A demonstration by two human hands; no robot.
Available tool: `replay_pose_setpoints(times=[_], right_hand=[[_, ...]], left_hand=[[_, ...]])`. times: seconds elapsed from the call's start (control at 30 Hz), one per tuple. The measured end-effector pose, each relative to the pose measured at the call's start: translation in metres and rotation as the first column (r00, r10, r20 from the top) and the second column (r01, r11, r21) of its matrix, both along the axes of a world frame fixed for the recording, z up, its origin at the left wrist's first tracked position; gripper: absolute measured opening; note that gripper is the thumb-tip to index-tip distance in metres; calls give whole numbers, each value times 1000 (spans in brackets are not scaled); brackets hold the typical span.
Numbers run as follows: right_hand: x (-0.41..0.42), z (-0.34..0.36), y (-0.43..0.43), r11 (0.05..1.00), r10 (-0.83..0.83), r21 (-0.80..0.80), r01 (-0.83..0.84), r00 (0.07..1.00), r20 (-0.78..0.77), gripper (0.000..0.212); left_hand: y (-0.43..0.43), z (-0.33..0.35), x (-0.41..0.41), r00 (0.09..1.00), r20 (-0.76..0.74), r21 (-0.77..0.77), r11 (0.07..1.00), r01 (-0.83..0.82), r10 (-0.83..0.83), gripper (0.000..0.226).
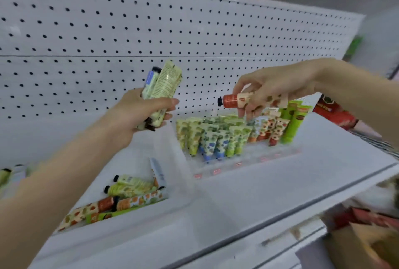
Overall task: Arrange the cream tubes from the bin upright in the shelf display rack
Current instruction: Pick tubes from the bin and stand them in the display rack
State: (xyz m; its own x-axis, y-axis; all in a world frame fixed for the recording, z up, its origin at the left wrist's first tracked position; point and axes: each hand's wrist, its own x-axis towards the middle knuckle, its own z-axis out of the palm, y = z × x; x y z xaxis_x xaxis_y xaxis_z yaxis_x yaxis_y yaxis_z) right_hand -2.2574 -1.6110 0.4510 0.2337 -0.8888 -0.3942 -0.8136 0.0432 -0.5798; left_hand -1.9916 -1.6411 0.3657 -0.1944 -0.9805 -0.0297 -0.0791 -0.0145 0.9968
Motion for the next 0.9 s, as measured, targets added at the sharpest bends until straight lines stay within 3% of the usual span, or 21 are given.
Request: replay_pose_setpoints(times=[0.27,0.4,0.5,0.63,0.73,0.9], right_hand=[[-116,-29,-7,994,20,-101,-44,975,-223,20],[-151,-61,-19,997,33,-56,-53,951,-306,16],[-167,-72,-25,997,50,-47,-65,960,-277,8],[-174,-87,-35,987,44,-138,-84,961,-273,31],[-179,-100,-46,971,22,-222,-91,955,-296,13],[-186,-113,-58,926,-76,-376,-26,964,-254,10]], left_hand=[[34,-28,-124,991,-133,35,999,23,-18,20],[68,-78,-183,984,-171,97,993,61,-43,27],[81,-116,-217,984,-151,200,971,129,-99,29],[79,-153,-241,992,-109,241,967,85,-60,25],[76,-161,-246,991,-135,207,978,5,24,22],[73,-166,-247,961,-252,195,979,-64,114,13]])
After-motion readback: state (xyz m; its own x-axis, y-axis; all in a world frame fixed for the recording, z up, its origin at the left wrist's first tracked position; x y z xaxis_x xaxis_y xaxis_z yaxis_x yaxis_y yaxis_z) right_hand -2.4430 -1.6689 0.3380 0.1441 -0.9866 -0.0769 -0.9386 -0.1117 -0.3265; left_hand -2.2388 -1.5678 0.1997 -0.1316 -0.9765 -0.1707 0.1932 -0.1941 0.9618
